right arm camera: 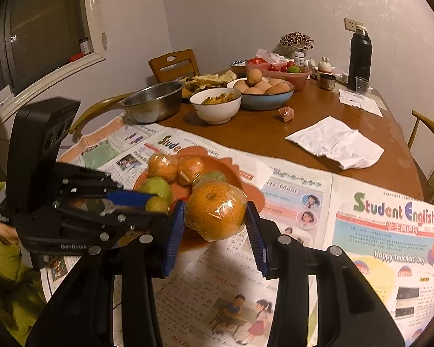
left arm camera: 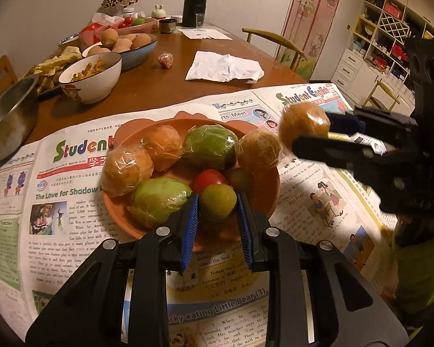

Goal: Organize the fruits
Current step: 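Carry the bagged orange with the right tool while the left tool carries its fruit over the plate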

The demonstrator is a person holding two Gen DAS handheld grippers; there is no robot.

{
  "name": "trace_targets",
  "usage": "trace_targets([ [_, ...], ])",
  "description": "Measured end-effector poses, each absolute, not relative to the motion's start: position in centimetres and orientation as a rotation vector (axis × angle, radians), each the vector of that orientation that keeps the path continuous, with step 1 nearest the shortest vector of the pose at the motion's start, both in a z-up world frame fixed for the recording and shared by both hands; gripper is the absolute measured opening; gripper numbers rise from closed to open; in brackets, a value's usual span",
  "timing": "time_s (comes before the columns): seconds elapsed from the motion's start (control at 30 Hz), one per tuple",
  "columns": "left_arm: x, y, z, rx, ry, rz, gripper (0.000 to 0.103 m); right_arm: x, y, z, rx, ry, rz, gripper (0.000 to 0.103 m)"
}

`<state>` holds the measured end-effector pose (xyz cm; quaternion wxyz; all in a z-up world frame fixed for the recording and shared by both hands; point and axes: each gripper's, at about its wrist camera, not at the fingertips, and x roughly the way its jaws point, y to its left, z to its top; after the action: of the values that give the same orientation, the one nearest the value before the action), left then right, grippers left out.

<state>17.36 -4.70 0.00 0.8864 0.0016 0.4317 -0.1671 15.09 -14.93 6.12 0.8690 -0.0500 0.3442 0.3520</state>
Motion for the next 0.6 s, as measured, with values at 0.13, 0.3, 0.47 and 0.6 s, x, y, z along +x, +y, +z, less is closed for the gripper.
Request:
trace_targets([
  [0.13,17.5,-4.8,-0.1,-0.001,0.9,-0.35,0.02,16.8,-14.7,6.1,-0.099,0.731,0.732,0.04],
  [0.3,17.5,-4.7,-0.1,-0.007,0.902,-0.353,0.023,19.1,-13.5,5.7,-0.117,0.763,0.748,0.04],
  [0.47,17.5,-5.0,-0.3,-0.007,0.902,-0.359,0.028,21.5,-11.2,5.0,-0.148,0.815,0.794,0.04],
  [0.6,17.5,-4.9,-0.2,-0.019,0.904,-0.364,0.028,23.1,-9.9,4.8,-0.154,0.842,0.818,0.04],
])
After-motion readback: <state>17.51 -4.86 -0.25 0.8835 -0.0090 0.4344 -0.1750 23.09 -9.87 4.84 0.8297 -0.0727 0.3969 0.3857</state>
